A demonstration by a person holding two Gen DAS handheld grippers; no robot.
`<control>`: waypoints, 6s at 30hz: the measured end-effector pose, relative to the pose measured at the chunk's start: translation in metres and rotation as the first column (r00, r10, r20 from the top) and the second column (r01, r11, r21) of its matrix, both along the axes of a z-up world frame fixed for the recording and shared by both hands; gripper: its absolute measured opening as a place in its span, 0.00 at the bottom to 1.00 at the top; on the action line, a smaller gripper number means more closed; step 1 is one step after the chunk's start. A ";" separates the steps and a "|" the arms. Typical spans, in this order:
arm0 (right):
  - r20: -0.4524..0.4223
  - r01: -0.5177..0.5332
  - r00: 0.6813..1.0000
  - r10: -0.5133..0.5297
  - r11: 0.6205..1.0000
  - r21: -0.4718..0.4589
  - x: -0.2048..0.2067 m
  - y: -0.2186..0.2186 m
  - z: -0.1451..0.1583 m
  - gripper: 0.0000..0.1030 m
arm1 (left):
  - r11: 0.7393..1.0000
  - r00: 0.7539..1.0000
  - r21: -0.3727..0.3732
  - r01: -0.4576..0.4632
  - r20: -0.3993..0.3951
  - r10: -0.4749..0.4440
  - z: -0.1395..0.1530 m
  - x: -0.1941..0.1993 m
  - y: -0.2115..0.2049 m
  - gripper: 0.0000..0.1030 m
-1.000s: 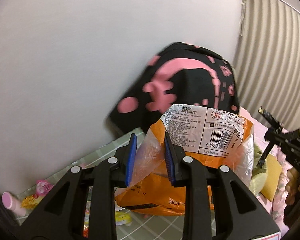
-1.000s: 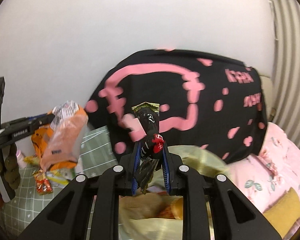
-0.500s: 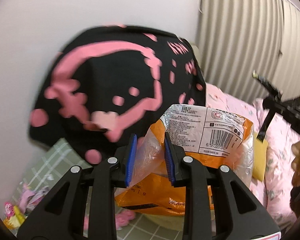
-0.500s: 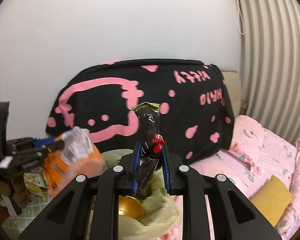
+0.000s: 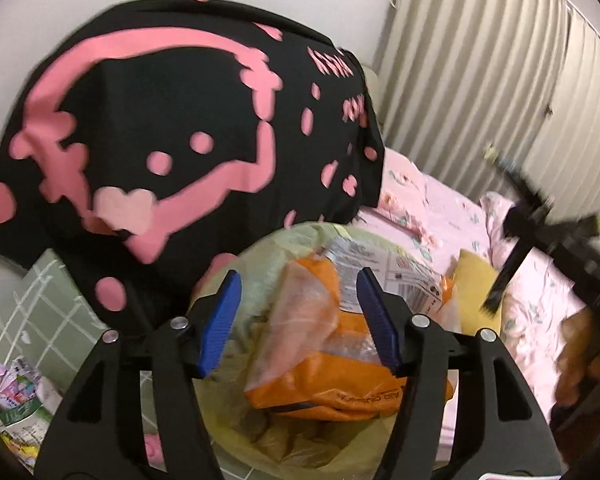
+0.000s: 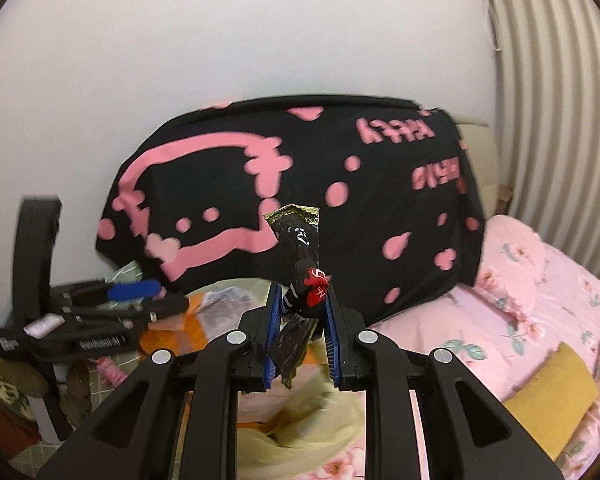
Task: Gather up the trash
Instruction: 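Carry the orange bag and black wrapper into the yellow trash bag and release, then move both tools back over the table toward the remaining wrappers, then grasp the yellow-and-pink wrapper with the left tool while the right tool grasps the yellow snack packet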
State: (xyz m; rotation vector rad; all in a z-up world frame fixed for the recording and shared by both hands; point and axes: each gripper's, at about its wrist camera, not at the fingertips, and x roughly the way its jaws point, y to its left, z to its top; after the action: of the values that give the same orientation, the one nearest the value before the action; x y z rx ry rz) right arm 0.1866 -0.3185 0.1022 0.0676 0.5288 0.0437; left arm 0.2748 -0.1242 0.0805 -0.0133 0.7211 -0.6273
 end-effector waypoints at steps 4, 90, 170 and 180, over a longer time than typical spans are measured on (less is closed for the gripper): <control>-0.031 -0.074 0.997 0.075 0.997 0.031 0.017 0.024 -0.015 0.19 | 0.996 0.996 -0.030 -0.081 0.017 0.082 0.009 -0.005 0.033 0.55; -0.287 -0.392 0.881 0.376 0.920 0.002 0.075 0.278 -0.138 0.51 | 0.817 0.811 0.048 -0.574 -0.104 0.576 -0.107 -0.079 0.358 0.57; -0.378 -0.605 0.714 0.589 0.791 0.091 0.006 0.267 -0.176 0.40 | 0.760 0.749 0.026 -0.650 -0.150 0.645 -0.096 -0.136 0.359 0.18; -0.443 -0.649 0.665 0.602 0.758 0.057 0.012 0.299 -0.198 0.41 | 0.759 0.750 0.041 -0.650 -0.124 0.649 -0.089 -0.142 0.356 0.18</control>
State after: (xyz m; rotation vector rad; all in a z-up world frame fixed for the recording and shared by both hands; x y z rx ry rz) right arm 0.1982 -0.0190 -0.0962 -0.2254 0.9934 0.7033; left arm 0.1326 0.2318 -0.0089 -0.3055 0.7824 0.0523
